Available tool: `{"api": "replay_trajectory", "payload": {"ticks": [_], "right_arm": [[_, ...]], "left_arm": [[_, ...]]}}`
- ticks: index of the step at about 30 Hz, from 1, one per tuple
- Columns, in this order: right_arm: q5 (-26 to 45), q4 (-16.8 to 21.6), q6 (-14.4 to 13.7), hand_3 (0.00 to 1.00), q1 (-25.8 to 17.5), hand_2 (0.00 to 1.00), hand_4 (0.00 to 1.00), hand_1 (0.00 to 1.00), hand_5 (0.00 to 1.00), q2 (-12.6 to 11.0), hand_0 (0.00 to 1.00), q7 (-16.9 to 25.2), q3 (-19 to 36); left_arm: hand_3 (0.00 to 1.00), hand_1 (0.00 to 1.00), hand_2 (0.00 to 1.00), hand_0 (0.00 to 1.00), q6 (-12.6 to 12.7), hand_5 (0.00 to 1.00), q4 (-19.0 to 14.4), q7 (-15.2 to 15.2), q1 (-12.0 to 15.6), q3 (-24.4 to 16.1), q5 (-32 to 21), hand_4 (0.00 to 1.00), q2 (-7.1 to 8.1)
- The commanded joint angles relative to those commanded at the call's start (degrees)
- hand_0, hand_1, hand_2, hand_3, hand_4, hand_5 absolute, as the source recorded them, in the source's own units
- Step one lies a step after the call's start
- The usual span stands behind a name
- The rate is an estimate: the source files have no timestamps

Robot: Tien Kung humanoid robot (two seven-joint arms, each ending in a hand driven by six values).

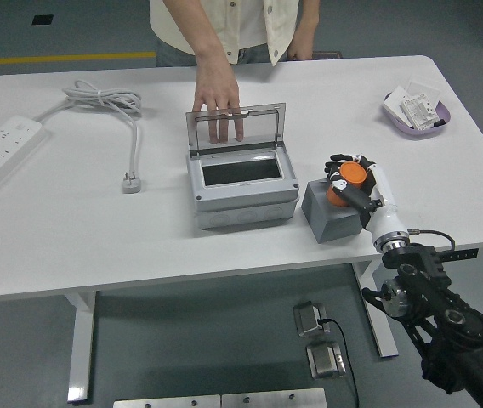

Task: Fetch the battery,place it into the box,close the lid of the box

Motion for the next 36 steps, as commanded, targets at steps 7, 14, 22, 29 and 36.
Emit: {"api": "replay_trajectory", "payload": {"ticks": [7, 14, 22, 29, 36], "right_arm": [[-1.0, -0.1, -0.5, 0.276, 2.1, 0.426, 0.002, 0.482, 0.002, -0.9, 0.56, -0.1, 0.5], [-2.9, 1.1, -1.0, 0.256, 3.7, 0.417, 0.002, 0.47, 0.002, -1.7, 0.578, -0.8, 0.8], [-10.8, 5.1, -2.0, 0.253, 6.5, 0.417, 0.002, 0.47, 0.002, -2.5, 0.578, -3.6, -1.4], [-20.1, 7.2, -1.9, 0.252, 9.7, 0.414, 0.002, 0.467, 0.002, -2.6, 0.57, -7.9, -4.9], [-31.6, 7.1, 0.4, 0.244, 13.9, 0.406, 0.002, 0.457, 0.002, -1.3, 0.554, -13.3, -7.8]], "left_arm": [[0.664, 0.672, 0.686, 0.634, 0.0, 0.199, 0.0, 0.1, 0.0, -0.1, 0.1, 0.725, 0.02], [0.666, 0.671, 0.686, 0.636, 0.0, 0.2, 0.0, 0.3, 0.0, -0.2, 0.2, 0.725, 0.01], [0.665, 0.671, 0.686, 0.637, 0.2, 0.203, 0.0, 0.9, 0.3, -0.2, -0.1, 0.726, 0.06], [0.665, 0.672, 0.686, 0.637, 0.2, 0.205, 0.0, 1.1, 0.3, -0.1, -0.3, 0.726, 0.11], [0.665, 0.671, 0.686, 0.637, 0.2, 0.209, 0.0, 1.3, 0.4, 0.0, -0.4, 0.726, 0.25]]}}
